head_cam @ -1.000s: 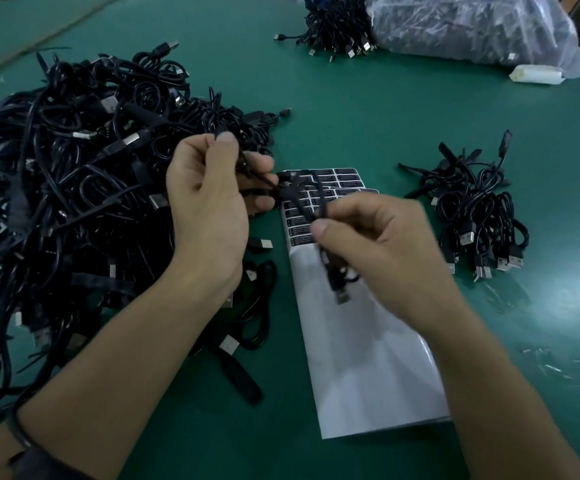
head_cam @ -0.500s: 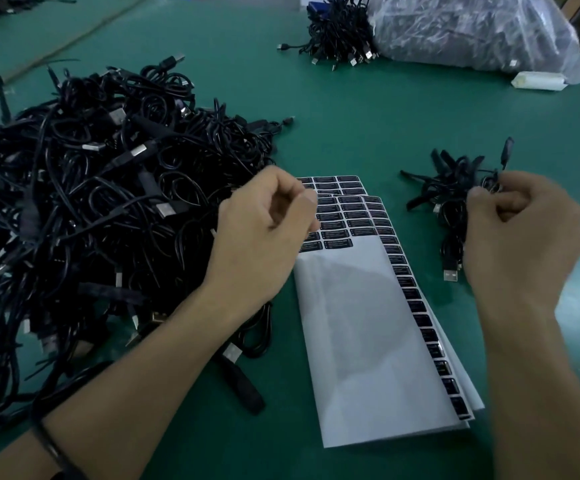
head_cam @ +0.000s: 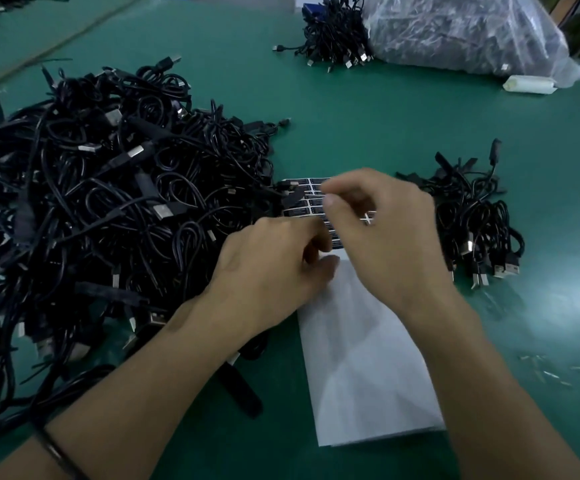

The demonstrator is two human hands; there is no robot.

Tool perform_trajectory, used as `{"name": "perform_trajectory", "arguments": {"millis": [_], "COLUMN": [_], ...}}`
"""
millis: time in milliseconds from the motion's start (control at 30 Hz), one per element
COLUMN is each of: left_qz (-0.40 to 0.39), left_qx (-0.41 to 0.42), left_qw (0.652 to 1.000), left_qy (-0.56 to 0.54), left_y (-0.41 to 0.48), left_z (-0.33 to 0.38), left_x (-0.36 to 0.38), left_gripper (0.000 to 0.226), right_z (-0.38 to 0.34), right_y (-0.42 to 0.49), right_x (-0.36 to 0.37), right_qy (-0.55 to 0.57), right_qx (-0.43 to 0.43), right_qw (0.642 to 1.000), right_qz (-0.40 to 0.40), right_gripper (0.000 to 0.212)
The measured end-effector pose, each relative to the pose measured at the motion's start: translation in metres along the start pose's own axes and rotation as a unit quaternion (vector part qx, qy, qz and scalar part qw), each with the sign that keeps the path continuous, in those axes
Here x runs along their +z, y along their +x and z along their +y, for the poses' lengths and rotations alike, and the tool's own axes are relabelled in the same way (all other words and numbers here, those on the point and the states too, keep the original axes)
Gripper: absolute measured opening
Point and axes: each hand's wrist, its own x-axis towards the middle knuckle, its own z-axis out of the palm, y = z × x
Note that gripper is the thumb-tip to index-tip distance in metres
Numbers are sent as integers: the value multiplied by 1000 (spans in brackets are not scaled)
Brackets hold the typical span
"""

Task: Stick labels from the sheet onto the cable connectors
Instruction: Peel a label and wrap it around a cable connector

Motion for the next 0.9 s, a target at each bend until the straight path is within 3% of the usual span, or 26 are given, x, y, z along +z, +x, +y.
{"name": "perform_trajectory", "arguments": {"millis": [133, 233, 300, 333, 367, 400, 433, 467, 500, 533, 633, 767, 900], "left_qz": [-47, -27, -73, -104, -124, -134, -89, -93, -34, -27, -19, -63, -43], "left_qx": [9, 51, 22, -7, -30, -37, 7, 10, 50, 51, 61, 20, -16], "left_qw": [999, 998, 997, 995, 992, 990, 996, 995, 996, 998, 998, 998, 998], "left_qy": [7, -24, -22, -9, 4, 6, 16, 44, 58, 32, -20, -11, -49], "left_y": [-1, -4, -2, 0, 0, 1, 1, 0, -1, -2, -2, 0, -1], "left_z": [1, 1, -2, -3, -6, -6, -7, -2, -3, -3, -3, -9, -10], "left_x": [-4, -4, 0, -1, -1, -1, 1, -1, 0, -2, -4, 3, 5], "left_gripper": [36, 32, 28, 43, 50, 39, 20, 20, 28, 35, 38, 36, 42], "right_z": [-27, -42, -48, -50, -50, -49, -48, -48, -48, -48, -49, -42, -26], "right_y": [27, 45, 51, 53, 55, 56, 56, 57, 56, 56, 54, 55, 44], "right_x": [11, 31, 43, 47, 51, 54, 55, 56, 57, 56, 45, 8, -25], "right_qy": [-45, -110, -101, -90, -87, -93, -100, -103, -98, -86, 30, 191, 352], "right_qx": [-6, -9, 2, 11, 16, 13, 6, -1, -8, -15, -16, 7, 96], "right_qw": [991, 975, 969, 968, 970, 973, 978, 983, 986, 990, 998, 979, 929], "right_qz": [-128, -193, -226, -233, -228, -211, -184, -155, -131, -112, -44, 77, 68], "right_gripper": [20, 44, 61, 64, 60, 50, 37, 24, 15, 9, 7, 7, 12]}}
